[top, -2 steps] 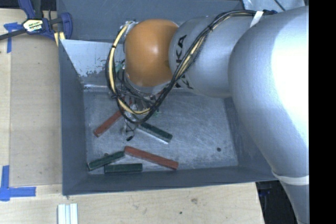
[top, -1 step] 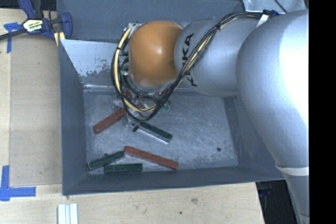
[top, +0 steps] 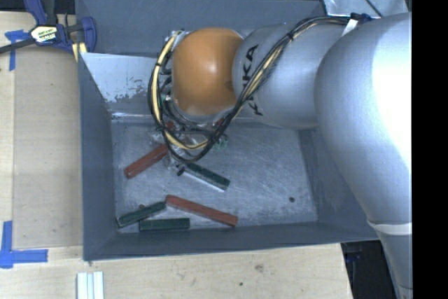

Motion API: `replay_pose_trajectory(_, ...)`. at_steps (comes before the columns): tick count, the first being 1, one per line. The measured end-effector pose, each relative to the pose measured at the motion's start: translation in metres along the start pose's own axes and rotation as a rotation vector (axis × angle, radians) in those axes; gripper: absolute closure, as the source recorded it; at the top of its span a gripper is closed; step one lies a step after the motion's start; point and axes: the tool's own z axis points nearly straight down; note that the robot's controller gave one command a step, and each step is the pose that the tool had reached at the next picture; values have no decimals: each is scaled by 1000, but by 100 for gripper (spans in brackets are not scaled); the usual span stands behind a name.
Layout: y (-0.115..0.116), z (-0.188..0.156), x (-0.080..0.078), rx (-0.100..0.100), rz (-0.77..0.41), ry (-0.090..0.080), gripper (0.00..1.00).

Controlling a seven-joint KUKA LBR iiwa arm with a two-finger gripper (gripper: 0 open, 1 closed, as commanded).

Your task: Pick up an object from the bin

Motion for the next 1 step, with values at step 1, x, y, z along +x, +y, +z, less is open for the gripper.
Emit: replay_pose_trajectory(1, -8, -45, 16, -2, 13, 11, 100)
